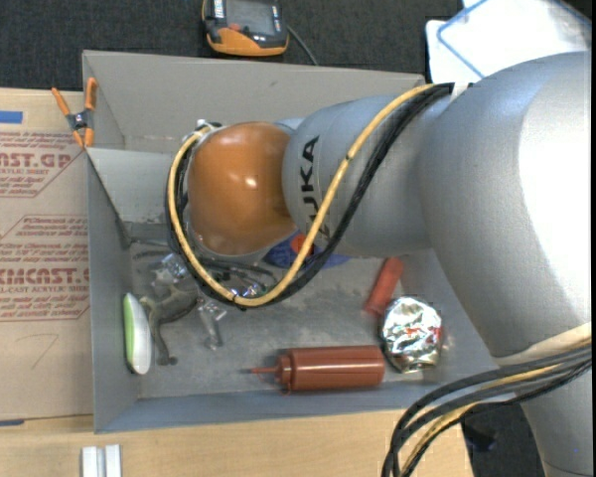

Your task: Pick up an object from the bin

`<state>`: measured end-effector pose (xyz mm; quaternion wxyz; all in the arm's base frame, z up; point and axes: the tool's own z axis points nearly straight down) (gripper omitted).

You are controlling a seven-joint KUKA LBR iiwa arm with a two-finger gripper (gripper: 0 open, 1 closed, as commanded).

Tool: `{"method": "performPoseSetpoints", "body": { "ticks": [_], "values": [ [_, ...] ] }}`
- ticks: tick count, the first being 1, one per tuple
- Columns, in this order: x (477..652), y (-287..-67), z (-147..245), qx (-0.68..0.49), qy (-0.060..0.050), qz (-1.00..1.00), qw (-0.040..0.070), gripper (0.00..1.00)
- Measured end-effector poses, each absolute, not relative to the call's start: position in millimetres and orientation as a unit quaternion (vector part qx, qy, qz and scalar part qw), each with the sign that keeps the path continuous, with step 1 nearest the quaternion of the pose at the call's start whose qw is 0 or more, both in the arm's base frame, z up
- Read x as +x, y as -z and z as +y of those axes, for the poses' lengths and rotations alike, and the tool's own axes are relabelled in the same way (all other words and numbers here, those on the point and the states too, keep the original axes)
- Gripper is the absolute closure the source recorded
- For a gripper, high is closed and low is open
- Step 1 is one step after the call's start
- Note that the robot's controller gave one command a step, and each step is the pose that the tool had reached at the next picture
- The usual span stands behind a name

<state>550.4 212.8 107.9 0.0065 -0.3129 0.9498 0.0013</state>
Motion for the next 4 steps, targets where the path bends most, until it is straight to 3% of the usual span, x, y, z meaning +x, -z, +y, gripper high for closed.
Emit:
{"method": "performPoseSetpoints", "body": {
  "ticks": [1, 2, 3, 4],
  "values": [
    [567.9, -69, 203, -0.472, -0.002, 0.882, 0.003, 0.00],
    [586.0, -70, 213, -0.449, -0.002, 0.894, 0.008, 1.00],
    [586.0, -70, 213, -0.449, -0.002, 0.894, 0.008, 1.00],
    [582.5, -94, 212, -0.449, -0.003, 0.894, 0.002, 1.00]
  ]
}}
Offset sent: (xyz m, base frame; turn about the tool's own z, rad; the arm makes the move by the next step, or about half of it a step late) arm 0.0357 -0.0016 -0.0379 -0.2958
